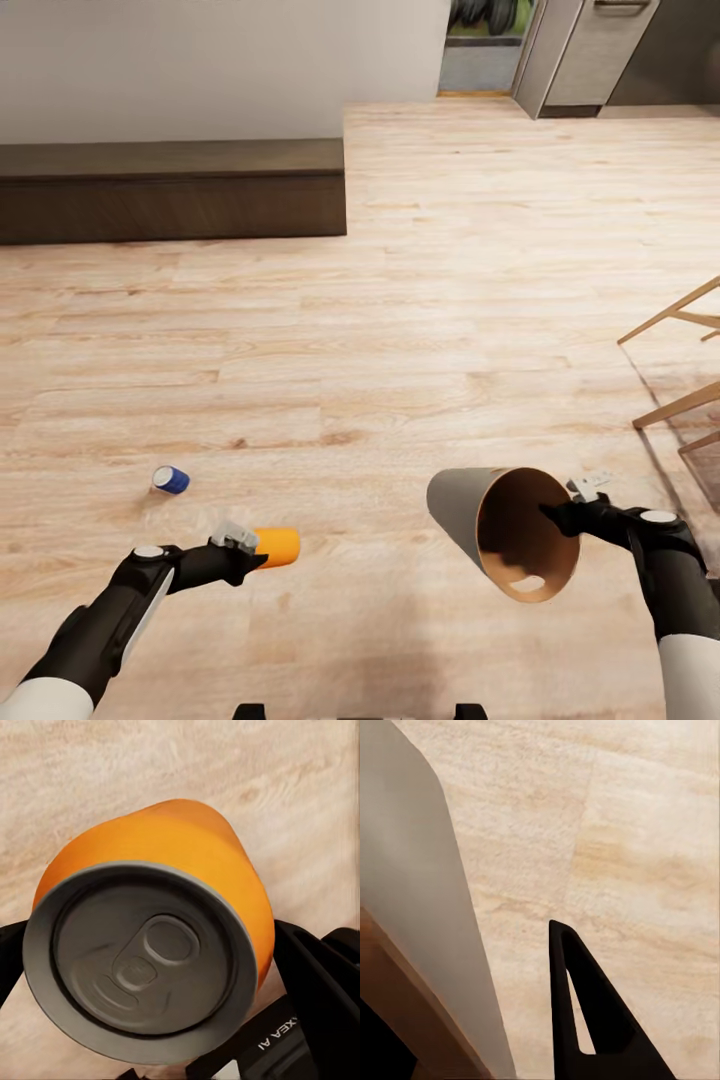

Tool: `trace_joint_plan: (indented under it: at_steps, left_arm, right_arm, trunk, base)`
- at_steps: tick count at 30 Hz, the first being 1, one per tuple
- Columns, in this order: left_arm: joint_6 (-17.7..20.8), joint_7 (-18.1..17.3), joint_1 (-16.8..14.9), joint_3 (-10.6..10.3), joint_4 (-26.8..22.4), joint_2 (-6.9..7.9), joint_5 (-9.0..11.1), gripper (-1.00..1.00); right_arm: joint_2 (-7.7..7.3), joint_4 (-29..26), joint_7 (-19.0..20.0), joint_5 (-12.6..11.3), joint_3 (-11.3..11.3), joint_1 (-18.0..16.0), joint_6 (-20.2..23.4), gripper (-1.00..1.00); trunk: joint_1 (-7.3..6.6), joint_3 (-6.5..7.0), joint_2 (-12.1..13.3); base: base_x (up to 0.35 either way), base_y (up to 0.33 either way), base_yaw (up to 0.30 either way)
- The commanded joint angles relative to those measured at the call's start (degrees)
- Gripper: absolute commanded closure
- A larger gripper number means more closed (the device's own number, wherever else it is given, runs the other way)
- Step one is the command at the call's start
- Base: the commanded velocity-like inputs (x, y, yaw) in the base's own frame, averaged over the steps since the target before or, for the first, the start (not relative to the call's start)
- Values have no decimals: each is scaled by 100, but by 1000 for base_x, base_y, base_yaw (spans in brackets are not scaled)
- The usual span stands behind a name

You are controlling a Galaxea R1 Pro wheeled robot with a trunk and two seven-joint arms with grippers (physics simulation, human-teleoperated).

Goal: Put the three can of soda from the living room inside the tash can in the kitchen.

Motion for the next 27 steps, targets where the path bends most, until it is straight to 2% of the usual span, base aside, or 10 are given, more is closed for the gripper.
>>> trace_joint_plan:
  at_steps: [1,8,12,15,22,27]
  left_arm:
    - [-26,-8,1,2,29,-3,14,100]
    - [-192,4,2,6,288,-10,172,100]
    - [-356,45,2,6,470,-13,188,100]
    - [-505,63,2,6,627,-19,193,100]
    - [-583,64,2,8,705,-15,199,100]
    - [-481,-73,-7,14,650,7,218,100]
  right_arm:
    - [26,-10,16,-59,23,-5,-8,100]
    - [146,-8,-78,-97,180,-1,66,100]
    - [305,-13,-87,-109,234,-2,100,100]
    - [430,-16,-95,-75,253,-1,281,100]
    - [456,-16,-125,-45,264,0,358,100]
    - [404,-13,-84,-45,253,0,357,100]
  trunk:
    - [-23,20,41]
    - [-177,145,322]
    - [-265,217,482]
    - [-331,271,603]
    - [-484,397,884]
    - [-594,486,1084]
  base:
    - [0,0,0]
    - [0,0,0]
    - [0,0,0]
    - [0,0,0]
    - [0,0,0]
    - [0,0,0]
